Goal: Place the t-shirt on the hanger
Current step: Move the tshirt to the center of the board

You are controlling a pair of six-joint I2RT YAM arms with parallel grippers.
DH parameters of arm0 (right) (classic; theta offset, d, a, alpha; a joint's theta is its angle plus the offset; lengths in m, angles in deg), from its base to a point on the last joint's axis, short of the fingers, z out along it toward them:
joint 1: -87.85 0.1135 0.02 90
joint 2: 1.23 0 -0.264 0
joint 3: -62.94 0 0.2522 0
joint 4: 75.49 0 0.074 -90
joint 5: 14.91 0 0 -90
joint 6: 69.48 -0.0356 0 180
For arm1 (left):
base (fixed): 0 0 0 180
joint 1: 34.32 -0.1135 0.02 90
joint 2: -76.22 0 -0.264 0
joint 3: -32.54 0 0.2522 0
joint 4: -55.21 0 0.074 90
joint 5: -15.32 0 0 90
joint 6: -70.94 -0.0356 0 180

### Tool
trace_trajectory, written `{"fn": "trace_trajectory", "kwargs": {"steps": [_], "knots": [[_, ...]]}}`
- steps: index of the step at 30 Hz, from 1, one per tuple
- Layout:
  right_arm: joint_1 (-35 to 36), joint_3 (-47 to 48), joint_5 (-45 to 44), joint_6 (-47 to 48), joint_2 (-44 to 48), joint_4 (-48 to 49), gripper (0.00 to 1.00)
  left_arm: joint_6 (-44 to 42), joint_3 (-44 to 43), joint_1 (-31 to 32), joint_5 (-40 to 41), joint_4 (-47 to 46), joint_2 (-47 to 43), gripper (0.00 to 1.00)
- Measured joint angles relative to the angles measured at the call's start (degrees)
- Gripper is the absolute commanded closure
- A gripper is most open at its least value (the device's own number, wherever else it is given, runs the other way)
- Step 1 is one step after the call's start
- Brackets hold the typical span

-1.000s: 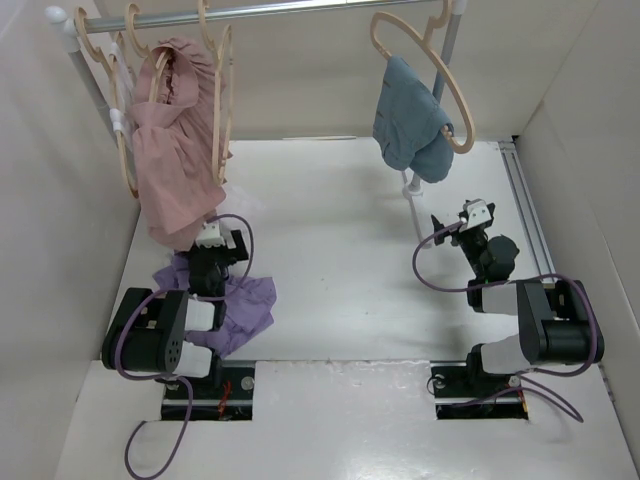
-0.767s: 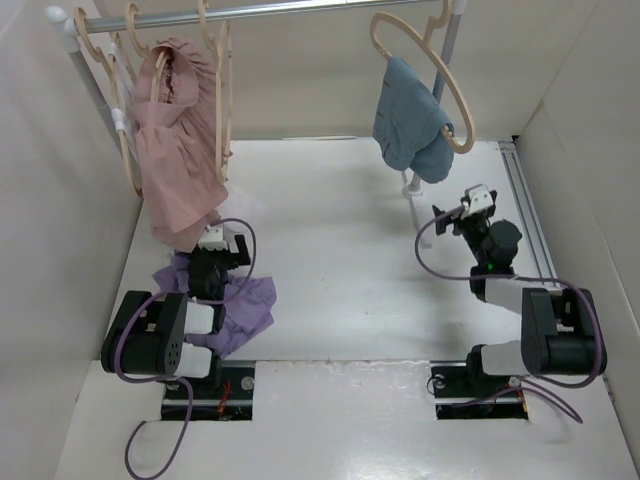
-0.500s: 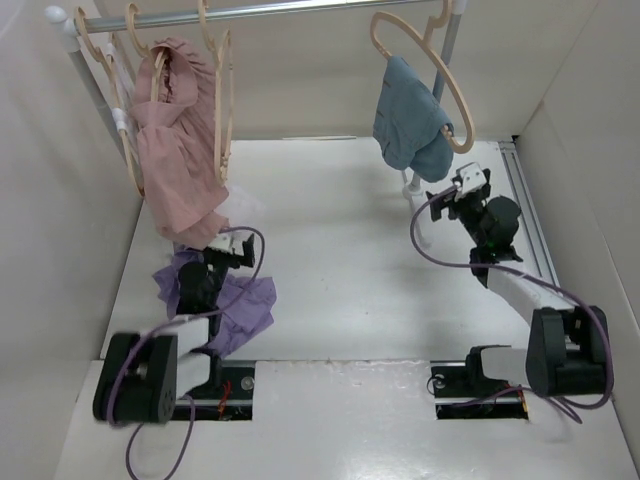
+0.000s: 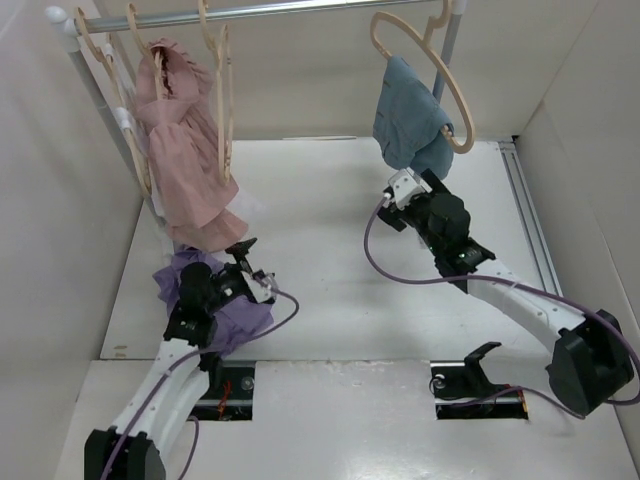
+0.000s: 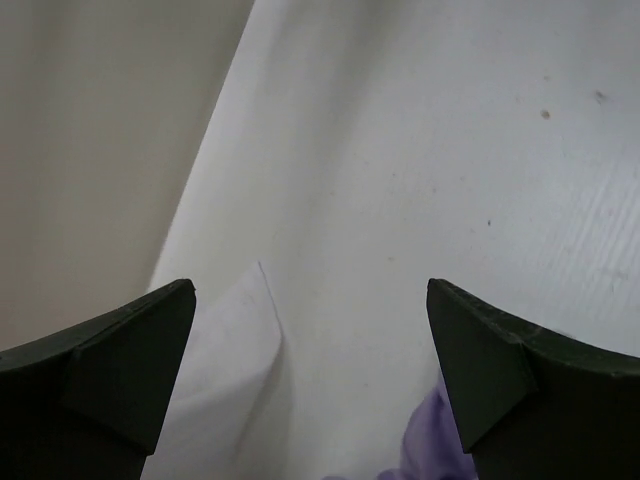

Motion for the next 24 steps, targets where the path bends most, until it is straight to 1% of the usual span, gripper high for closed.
{"fn": "trace_trajectory", "kwargs": {"steps": [2,4,7,9,13,16,20,22,24], "knots": [[2.64,1.68,-3.61,2.56,0.0,-0.79,0.0,-10.51,-1.49,0.02,-2.14,9.49,-3.76,0.0],[4.76,2.78,-7.1,4.74,-0.04,-0.48,0.0,-17.9,-2.78,0.04,-2.82,17.62,-8.02,0.0],[6.32,5.77,-12.31,3.91,-2.23,-0.02,0.0,-25.57,-5.44,0.02,-3.17,27.52,-13.0,0.0],[6.86,9.55,-16.15,1.31,-5.14,-0.55,0.0,-28.44,-8.46,0.02,-3.41,33.38,-15.5,0.0],[9.27,16.39,-20.52,-2.38,-9.4,-1.6,0.0,-28.09,-16.24,0.02,-3.48,42.21,-20.63,0.0],[10.99,18.27,-20.7,-4.57,-9.77,-1.7,0.0,-27.43,-21.79,0.02,-2.29,47.43,-24.94,0.0],[11.02,18.82,-23.39,-11.54,-9.09,0.92,0.0,-26.71,-27.74,0.02,0.2,53.42,-30.67,0.0],[10.23,18.8,-22.03,-14.01,-7.91,1.01,0.0,-24.33,-30.01,0.02,2.05,54.75,-33.68,0.0],[9.05,18.8,-14.75,-12.61,-6.16,0.09,0.0,-18.64,-32.09,0.02,5.09,54.18,-35.3,0.0]]}}
